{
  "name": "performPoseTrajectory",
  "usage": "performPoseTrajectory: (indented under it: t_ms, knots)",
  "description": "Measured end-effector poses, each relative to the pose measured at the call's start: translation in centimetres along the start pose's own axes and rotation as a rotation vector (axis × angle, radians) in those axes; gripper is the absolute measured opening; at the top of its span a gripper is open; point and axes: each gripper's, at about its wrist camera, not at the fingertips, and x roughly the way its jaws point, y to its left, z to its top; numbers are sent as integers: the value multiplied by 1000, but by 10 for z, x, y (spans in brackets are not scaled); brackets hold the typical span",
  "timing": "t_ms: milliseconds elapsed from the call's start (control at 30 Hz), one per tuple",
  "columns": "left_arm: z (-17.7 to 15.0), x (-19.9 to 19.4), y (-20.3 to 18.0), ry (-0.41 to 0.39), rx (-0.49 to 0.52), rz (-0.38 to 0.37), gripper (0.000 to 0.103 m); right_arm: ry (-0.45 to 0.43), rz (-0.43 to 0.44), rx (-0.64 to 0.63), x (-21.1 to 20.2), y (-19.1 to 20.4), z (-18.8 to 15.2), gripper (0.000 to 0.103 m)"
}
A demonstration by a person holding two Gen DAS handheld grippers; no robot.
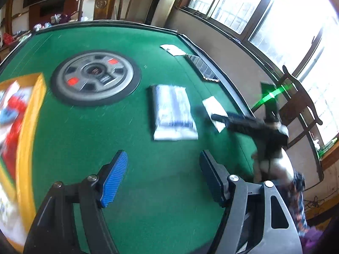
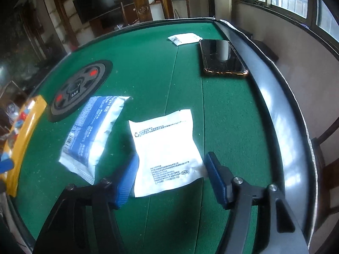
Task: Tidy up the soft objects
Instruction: 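Move both open grippers over the felt toward the blue wipe pack and white packet, then grasp the blue wipe pack with left while right grasps the white paper packet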
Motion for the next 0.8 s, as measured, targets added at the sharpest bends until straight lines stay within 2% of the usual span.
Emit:
performPoseTrajectory:
  t_ms: [133, 333, 400, 500, 567, 633, 767, 800]
  knots:
    - [28, 46, -5, 24, -32, -23, 70, -17, 56, 54, -2, -7, -1, 59]
    - [56, 95, -5, 20, -57, 26, 70, -26, 98, 91, -4, -8, -2, 59]
    - [62, 104, -11, 8, -37, 46, 70, -27, 106, 100, -4, -10, -2, 59]
    - [64, 115, -22, -2, -1, 70, 77, -27, 121, 113, -5, -12, -2, 59]
    - [64, 123, -28, 9, 25, 79, 78, -26, 128, 119, -5, -13, -3, 59]
    - [64, 133, -34, 22, 50, 121, 82, -26, 131, 125, -5, -13, -3, 59]
    - [64, 150, -42, 49, 105, 207, 83, -29, 132, 132, -5, -14, -3, 59]
    - [62, 155, -47, 55, 143, 261, 84, -30, 132, 134, -5, -15, -3, 59]
